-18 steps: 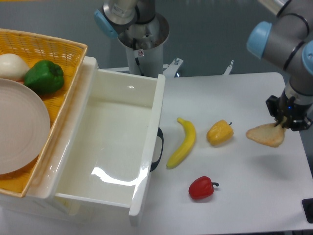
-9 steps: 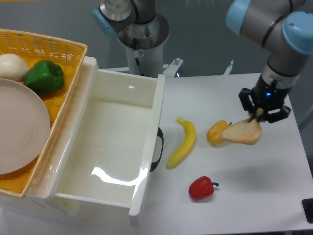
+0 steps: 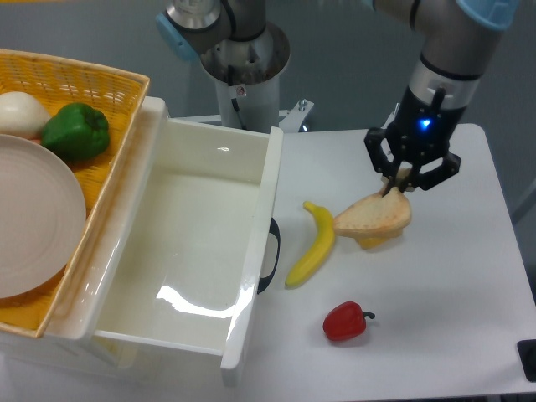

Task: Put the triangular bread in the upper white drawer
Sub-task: 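Carry the bread slice over the yellow pepper and banana into the drawer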

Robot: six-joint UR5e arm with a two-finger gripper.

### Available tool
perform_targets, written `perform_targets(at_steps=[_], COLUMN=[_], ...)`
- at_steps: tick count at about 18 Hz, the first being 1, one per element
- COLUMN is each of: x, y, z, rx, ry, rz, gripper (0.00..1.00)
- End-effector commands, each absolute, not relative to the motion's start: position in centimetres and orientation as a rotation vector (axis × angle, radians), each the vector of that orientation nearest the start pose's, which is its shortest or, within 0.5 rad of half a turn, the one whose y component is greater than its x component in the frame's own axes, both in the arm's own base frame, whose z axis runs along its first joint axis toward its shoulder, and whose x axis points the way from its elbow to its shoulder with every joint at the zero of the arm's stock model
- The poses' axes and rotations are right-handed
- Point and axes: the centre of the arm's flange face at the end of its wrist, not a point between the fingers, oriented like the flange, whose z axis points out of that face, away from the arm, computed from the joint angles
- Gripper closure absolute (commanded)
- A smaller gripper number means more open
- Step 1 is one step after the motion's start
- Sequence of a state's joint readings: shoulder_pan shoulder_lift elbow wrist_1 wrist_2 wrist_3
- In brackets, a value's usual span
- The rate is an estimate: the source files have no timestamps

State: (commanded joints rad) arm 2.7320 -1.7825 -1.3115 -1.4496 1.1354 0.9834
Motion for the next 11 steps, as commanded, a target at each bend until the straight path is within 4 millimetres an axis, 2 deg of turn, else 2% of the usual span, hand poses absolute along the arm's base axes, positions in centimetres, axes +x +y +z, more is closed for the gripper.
perform_targets(at_steps=[4, 11], x=[-46.0, -39.7], y=[40.0, 45.5], z=[52.7, 51.9], rx=[-2.623, -2.644], ry=[-0.192, -0.049], rz=[-0.126, -0.200], gripper=[1.00, 1.00])
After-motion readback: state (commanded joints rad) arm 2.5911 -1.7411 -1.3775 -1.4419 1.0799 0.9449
